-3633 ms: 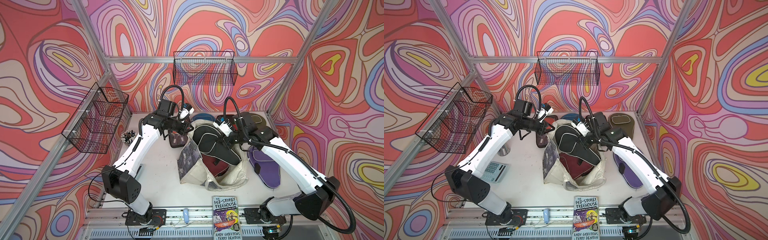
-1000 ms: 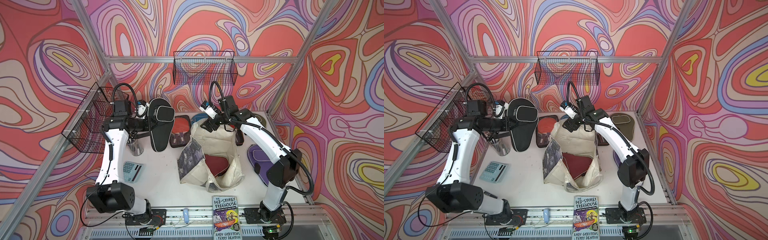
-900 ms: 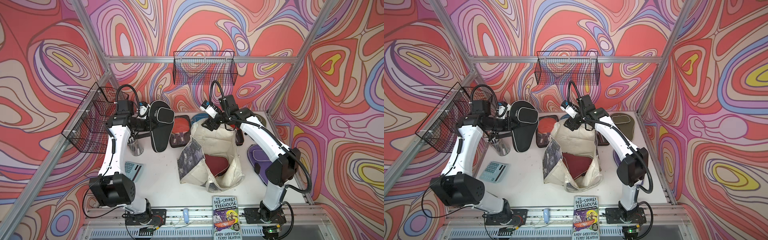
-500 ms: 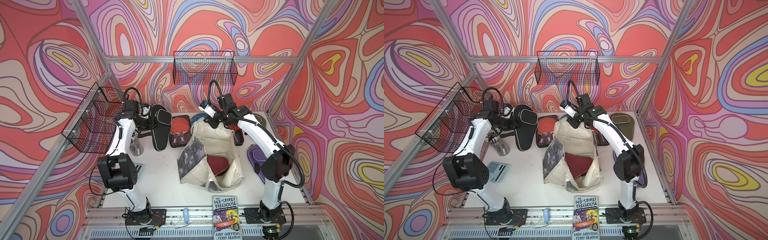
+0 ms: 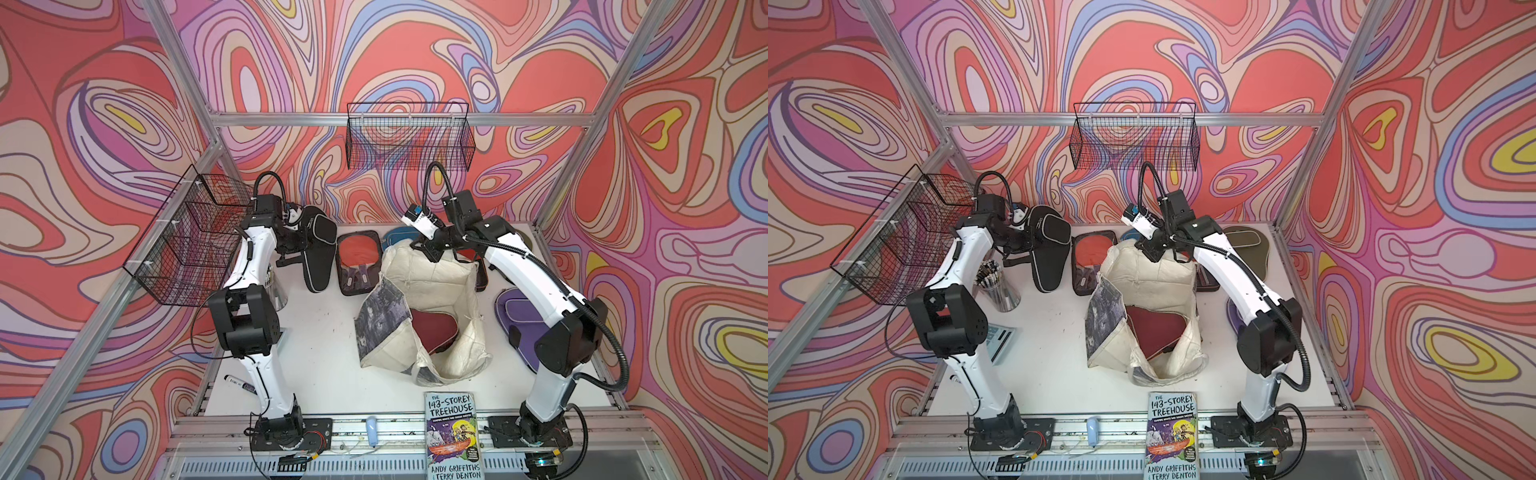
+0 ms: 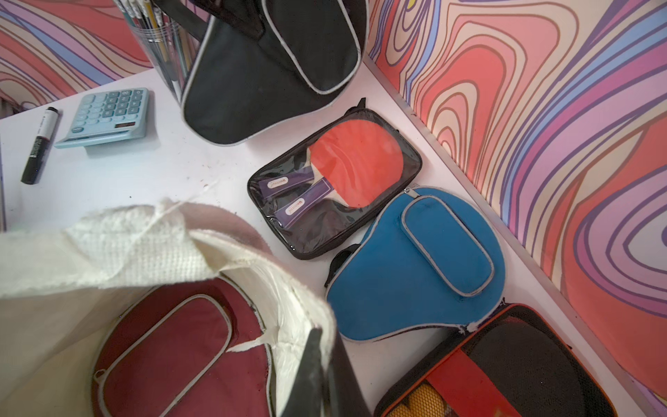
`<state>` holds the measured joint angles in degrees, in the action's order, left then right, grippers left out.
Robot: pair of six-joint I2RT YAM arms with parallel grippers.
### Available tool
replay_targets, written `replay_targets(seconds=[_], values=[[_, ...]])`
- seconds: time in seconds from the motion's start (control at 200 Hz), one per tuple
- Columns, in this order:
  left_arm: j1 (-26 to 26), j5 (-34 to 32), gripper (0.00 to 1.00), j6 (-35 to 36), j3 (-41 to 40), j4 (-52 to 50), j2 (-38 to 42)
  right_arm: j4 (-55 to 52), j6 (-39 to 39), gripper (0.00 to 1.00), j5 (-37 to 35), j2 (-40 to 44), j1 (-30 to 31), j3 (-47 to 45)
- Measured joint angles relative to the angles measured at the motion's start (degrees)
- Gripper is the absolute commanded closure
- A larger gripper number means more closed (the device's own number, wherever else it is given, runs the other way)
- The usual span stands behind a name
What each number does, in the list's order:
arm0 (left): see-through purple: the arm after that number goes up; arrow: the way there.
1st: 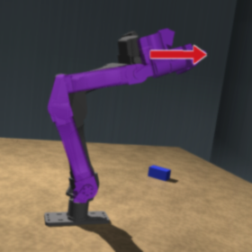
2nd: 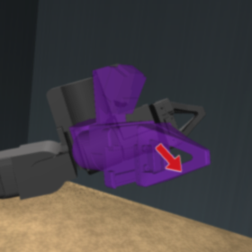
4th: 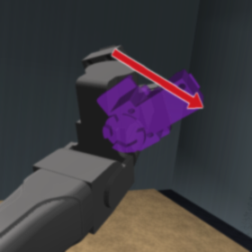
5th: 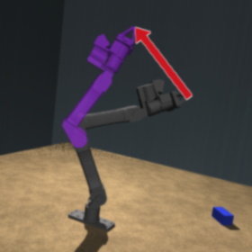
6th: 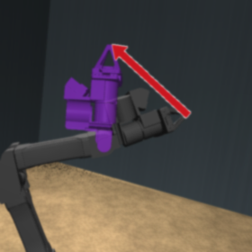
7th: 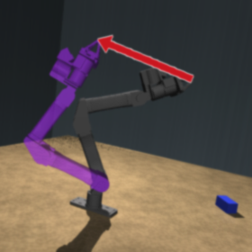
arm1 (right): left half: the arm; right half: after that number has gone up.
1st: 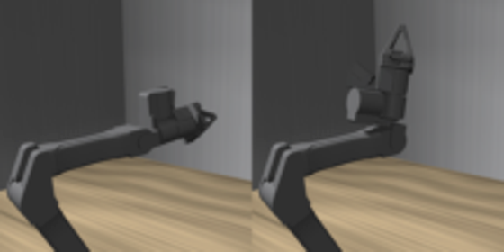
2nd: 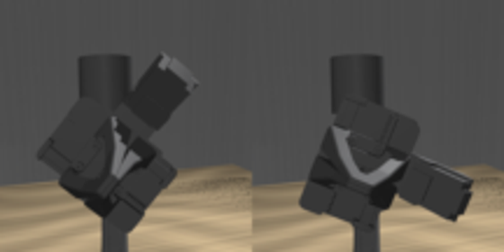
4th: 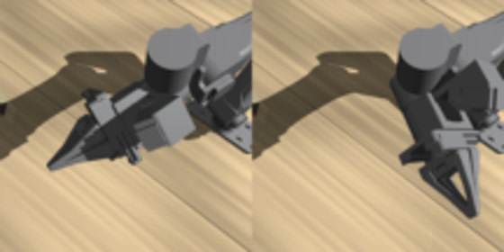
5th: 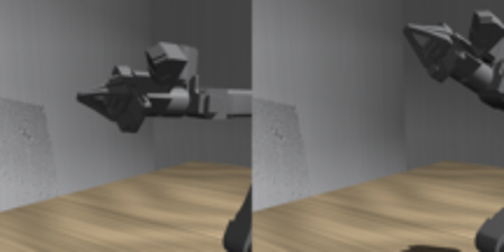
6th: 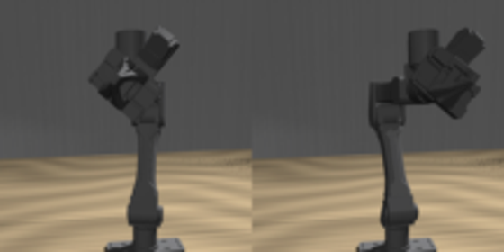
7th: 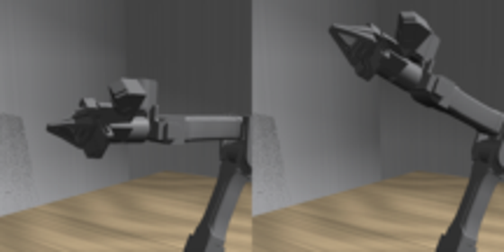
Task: Remove the ping pong set from the canvas bag
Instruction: Pick up the ping pong set from the canvas bag.
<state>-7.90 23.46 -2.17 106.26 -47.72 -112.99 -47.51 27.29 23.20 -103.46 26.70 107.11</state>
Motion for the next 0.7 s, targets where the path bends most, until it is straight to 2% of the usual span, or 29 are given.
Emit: replay_targets(seconds=[0.285, 0.701], values=[[0.0, -0.5, 1.00, 0.5, 2.1, 0.3, -5.7, 1.0, -2.1, 1.00, 1.3, 7.5, 0.0, -8.1], [0.0, -5.2, 1.00, 0.5, 4.2, 1.2, -8.3, 2.1, -3.8, 1.00, 1.7, 9.7, 0.0, -11.2]])
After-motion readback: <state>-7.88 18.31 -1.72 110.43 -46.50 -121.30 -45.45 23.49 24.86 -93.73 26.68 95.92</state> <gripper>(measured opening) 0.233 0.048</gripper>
